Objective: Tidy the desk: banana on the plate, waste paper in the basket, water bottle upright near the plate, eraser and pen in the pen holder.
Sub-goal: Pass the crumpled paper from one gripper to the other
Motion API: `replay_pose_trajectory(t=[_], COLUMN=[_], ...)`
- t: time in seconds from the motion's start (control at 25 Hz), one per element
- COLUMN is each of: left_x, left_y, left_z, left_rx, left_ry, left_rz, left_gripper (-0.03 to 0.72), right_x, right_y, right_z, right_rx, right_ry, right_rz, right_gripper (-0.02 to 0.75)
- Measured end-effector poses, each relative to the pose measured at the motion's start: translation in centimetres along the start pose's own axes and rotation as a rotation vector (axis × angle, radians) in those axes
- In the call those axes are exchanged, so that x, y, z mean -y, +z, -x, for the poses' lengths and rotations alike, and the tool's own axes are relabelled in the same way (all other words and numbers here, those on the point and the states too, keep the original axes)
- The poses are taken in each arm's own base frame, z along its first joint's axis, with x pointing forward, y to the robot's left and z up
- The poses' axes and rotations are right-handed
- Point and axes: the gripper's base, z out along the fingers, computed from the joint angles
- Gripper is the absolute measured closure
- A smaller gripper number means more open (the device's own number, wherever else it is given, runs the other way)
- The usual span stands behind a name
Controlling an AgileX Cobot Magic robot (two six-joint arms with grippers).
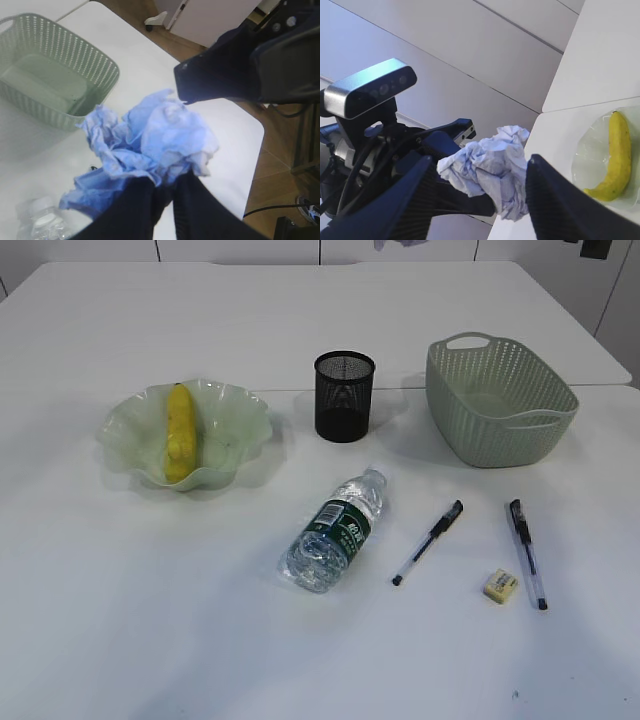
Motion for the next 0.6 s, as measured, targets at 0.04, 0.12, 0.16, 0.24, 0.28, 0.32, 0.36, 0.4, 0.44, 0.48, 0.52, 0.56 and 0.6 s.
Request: replay_pose_trajectory(t=[0.04, 0.12, 0.16, 0.24, 0.28, 0.32, 0.36, 0.4, 0.44, 0.48, 0.52, 0.56, 0.6], left_x=[0.08, 0.23, 0.28, 0.41, 0.46, 0.50, 0.52, 0.53, 0.53, 0.56, 0.63, 0.71, 0.79], left_y=[0.00, 0.00, 0.00, -0.01, -0.01, -0.01, -0.02, -0.02, -0.02, -0.02, -0.02, -0.03, -0.04], left_z=[0.02, 0.05, 0.06, 0.09, 0.10, 0.11, 0.12, 0.12, 0.12, 0.13, 0.15, 0.16, 0.18], left_rx=[0.002, 0.005, 0.007, 0.010, 0.011, 0.012, 0.012, 0.013, 0.013, 0.013, 0.015, 0.017, 0.019], left_ry=[-0.003, -0.008, -0.010, -0.015, -0.017, -0.018, -0.019, -0.019, -0.019, -0.020, -0.023, -0.026, -0.028], left_rz=[-0.009, -0.025, -0.030, -0.045, -0.051, -0.055, -0.057, -0.058, -0.058, -0.062, -0.070, -0.079, -0.087], left_gripper=[0.647, 0.647, 0.647, 0.647, 0.647, 0.647, 0.647, 0.647, 0.647, 0.647, 0.647, 0.647, 0.647], right_x=[0.00, -0.01, -0.01, -0.01, -0.02, -0.03, -0.07, -0.13, -0.19, -0.24, -0.29, -0.32, -0.33], right_y=[0.00, 0.00, 0.00, 0.00, 0.00, 0.00, 0.00, 0.00, 0.00, -0.01, -0.01, -0.01, -0.01], right_z=[0.00, 0.01, 0.01, 0.02, 0.03, 0.04, 0.07, 0.14, 0.19, 0.26, 0.32, 0.35, 0.36], right_rx=[0.000, 0.001, 0.001, 0.002, 0.003, 0.005, 0.008, 0.015, 0.022, 0.029, 0.036, 0.039, 0.040], right_ry=[-0.010, -0.022, -0.026, -0.032, -0.036, -0.039, -0.042, -0.042, -0.043, -0.042, -0.042, -0.041, -0.042], right_rz=[0.000, 0.001, 0.001, 0.001, 0.002, 0.003, 0.007, 0.013, 0.020, 0.026, 0.032, 0.034, 0.035], right_gripper=[0.309, 0.309, 0.309, 0.309, 0.309, 0.309, 0.309, 0.309, 0.309, 0.309, 0.309, 0.309, 0.309])
